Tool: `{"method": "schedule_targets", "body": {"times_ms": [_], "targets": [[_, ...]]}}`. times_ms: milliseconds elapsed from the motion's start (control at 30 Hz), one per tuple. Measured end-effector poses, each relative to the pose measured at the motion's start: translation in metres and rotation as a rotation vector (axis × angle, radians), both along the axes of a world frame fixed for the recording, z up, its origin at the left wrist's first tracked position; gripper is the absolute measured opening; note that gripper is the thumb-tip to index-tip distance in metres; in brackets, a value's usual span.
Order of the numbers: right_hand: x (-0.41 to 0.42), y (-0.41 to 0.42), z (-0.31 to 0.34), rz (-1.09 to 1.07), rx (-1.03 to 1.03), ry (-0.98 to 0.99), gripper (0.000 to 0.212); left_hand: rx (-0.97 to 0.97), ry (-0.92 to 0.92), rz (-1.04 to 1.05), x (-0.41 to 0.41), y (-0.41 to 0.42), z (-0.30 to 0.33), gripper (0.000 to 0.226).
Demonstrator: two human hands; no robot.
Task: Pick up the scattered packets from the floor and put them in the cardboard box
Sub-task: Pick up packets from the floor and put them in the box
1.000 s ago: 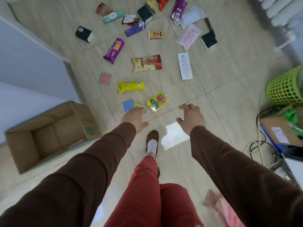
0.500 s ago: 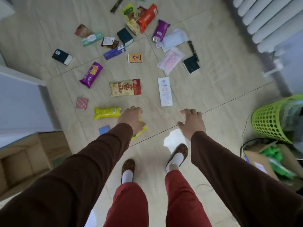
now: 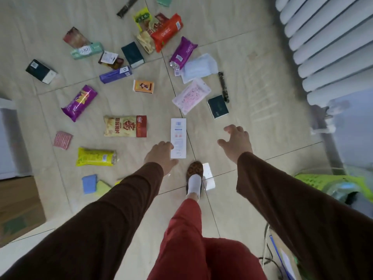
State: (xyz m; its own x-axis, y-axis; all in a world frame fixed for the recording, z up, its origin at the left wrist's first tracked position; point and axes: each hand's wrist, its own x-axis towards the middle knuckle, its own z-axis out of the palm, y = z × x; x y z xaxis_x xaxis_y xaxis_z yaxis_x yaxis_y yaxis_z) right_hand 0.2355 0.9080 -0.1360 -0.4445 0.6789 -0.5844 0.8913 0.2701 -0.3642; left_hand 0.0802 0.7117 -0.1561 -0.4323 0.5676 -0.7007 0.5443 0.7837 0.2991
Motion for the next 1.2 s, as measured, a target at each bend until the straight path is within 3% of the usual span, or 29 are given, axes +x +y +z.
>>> {"method": "schedule_targets", "body": {"times_ms": [300,767,1067,1200], "targets": [[-0.039,0.120,-0.089,-0.020,-0.032,-0.031,0.043,-0.029,-0.034,0.078,-0.032,0.101,-0.068,0.052],[-0.104,0.272,-0.245,0.236,-0.055,-0.075,0.041,-0.043,-0.056,0.400,-0.065,0.225,-0.199,0.054],[-0.158,0.317,-0.372,0.181,-0.006,-0.097,0.054,-0.014,0.161,0.352,-0.129,0.281,-0.341,0.067],[-0.167,0.321,-0.414,0.234,0.003,-0.193,0.062,-0.040,0.256,0.319,-0.141,0.296,-0.389,0.079]]}}
